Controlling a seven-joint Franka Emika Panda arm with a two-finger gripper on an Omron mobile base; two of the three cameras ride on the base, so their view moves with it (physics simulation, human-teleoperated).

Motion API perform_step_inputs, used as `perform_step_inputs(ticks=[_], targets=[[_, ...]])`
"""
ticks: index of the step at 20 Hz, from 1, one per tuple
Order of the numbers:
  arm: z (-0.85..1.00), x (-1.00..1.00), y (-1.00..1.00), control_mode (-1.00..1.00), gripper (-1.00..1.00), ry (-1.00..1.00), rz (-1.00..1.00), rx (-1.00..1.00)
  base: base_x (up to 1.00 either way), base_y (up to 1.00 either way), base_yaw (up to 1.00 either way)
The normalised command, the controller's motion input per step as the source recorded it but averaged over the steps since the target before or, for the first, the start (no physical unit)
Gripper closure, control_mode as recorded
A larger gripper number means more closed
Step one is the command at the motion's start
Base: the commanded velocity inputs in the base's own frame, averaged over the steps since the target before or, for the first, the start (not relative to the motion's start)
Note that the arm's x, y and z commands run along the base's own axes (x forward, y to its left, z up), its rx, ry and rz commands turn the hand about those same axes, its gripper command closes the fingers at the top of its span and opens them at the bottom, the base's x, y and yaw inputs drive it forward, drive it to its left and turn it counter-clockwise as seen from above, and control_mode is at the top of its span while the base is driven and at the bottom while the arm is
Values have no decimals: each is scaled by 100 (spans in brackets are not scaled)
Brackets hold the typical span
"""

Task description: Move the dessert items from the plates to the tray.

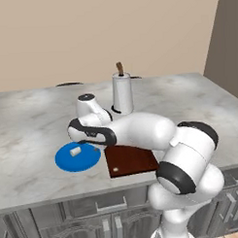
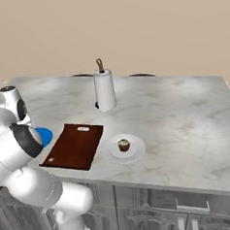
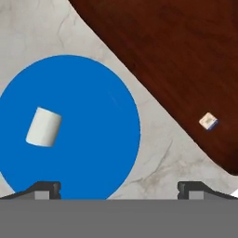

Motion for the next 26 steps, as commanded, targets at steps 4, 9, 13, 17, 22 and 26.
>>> perform_step_inputs(ticks=[4, 9, 13, 17, 22, 26], targets=[[-34, 20, 2, -100, -100, -1, 0, 0, 0, 0, 0], [-27, 22, 11, -100, -100, 0, 0, 0, 0, 0, 0], [-6, 37, 23, -100, -100, 0, 0, 0, 0, 0, 0], [-15, 36, 36, -100, -100, 0, 0, 0, 0, 0, 0], [-34, 23, 32, -100, -100, 0, -2, 0, 0, 0, 0], [-28, 35, 23, -100, -100, 0, -1, 0, 0, 0, 0]])
